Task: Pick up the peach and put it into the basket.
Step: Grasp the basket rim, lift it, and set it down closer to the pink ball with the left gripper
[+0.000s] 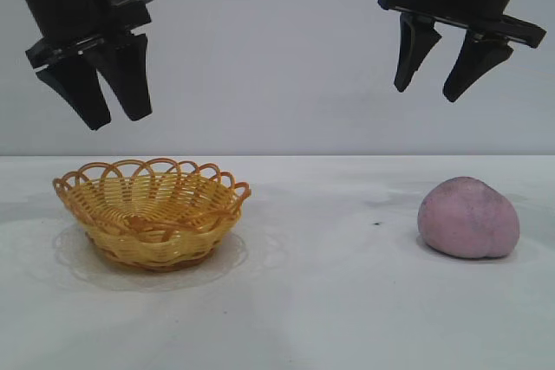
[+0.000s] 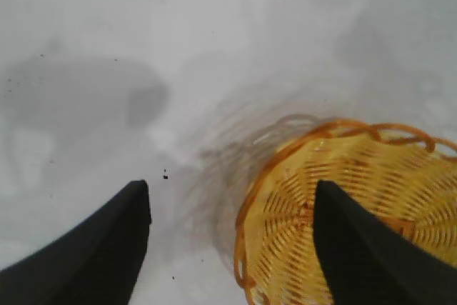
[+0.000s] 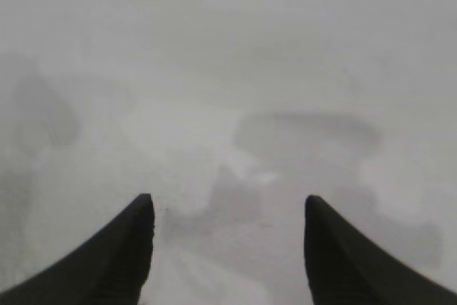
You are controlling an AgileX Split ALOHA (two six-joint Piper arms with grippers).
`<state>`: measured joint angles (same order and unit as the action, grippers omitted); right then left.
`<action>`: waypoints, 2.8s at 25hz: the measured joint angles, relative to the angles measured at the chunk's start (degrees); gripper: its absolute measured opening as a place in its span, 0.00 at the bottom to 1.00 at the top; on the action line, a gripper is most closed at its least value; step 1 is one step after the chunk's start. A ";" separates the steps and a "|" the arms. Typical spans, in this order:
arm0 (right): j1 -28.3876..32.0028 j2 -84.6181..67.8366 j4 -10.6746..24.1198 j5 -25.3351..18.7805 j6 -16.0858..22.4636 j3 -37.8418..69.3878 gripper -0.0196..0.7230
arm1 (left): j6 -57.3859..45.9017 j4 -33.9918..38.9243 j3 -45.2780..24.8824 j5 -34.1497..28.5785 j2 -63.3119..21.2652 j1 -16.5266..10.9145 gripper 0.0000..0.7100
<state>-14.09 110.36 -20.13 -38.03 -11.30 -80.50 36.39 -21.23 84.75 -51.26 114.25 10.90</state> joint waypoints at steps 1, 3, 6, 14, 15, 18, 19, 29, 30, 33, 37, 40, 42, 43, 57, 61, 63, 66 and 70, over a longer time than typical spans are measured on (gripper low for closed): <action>0.00 0.00 0.00 0.00 0.00 0.00 0.57 | 1.07 0.21 0.11 -0.57 0.00 0.00 0.68; 0.00 0.00 0.00 -0.04 0.00 0.00 0.57 | 2.81 0.91 0.62 -1.64 0.00 0.00 0.68; 0.00 0.00 0.00 -0.14 0.00 0.00 0.57 | 4.88 1.19 1.72 -3.14 0.00 0.00 0.68; 0.00 0.00 0.00 -0.31 0.00 0.00 0.57 | 6.59 4.44 7.64 -10.14 3.37 2.69 0.68; 0.00 0.00 0.00 -0.41 0.00 0.00 0.57 | 6.59 5.79 8.39 -10.93 4.02 3.42 0.68; 0.00 0.00 0.11 -1.05 0.00 0.00 0.57 | 6.59 8.50 10.05 -11.94 5.89 4.70 0.68; 0.00 0.00 0.11 -1.17 0.00 0.00 0.57 | 6.48 8.89 10.52 -12.03 6.28 4.85 0.68; 0.00 0.00 0.32 -1.30 -0.02 0.00 0.57 | 6.40 9.36 11.48 -12.55 10.83 4.85 0.68; 0.00 0.00 0.32 -1.30 -0.02 0.00 0.57 | 6.40 9.36 11.48 -12.55 11.37 4.85 0.68; 0.00 0.00 0.32 -1.30 -0.02 0.00 0.57 | 6.25 9.36 12.51 -12.21 12.86 4.85 0.61; 0.00 0.00 0.57 -1.30 -0.02 0.00 0.57 | 5.75 9.36 13.98 -12.70 14.78 4.85 0.33; 0.00 0.00 1.15 -1.30 -0.02 0.00 0.57 | 5.75 9.23 14.30 -14.80 14.91 5.38 0.08; 0.00 0.00 1.24 -1.30 -0.02 0.00 0.57 | 5.52 8.85 14.61 -16.05 14.91 5.71 0.08; 0.00 0.00 1.38 -1.30 -0.02 0.00 0.57 | 4.79 8.33 15.05 -16.46 14.91 5.75 0.00; 0.00 0.00 1.65 -0.85 -0.02 0.00 0.57 | -26.90 6.31 18.34 -18.17 11.11 5.84 0.00; 0.00 0.00 1.65 -0.33 -0.02 0.00 0.57 | -30.64 1.01 18.34 -18.51 9.25 5.84 0.00; 0.00 0.03 1.65 -0.21 -0.02 0.00 0.57 | -31.44 -1.16 18.06 -18.63 8.58 5.95 0.00; 0.00 0.03 1.69 -0.10 -0.02 0.00 0.57 | -32.72 -2.31 14.42 -17.48 6.54 6.88 0.00; 0.00 0.03 1.69 -0.03 -0.02 0.00 0.57 | -33.32 -3.87 4.11 -10.56 2.20 8.49 0.00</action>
<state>-14.09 110.38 -18.44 -38.05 -11.33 -80.50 3.07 -25.10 88.86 -61.82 116.45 19.39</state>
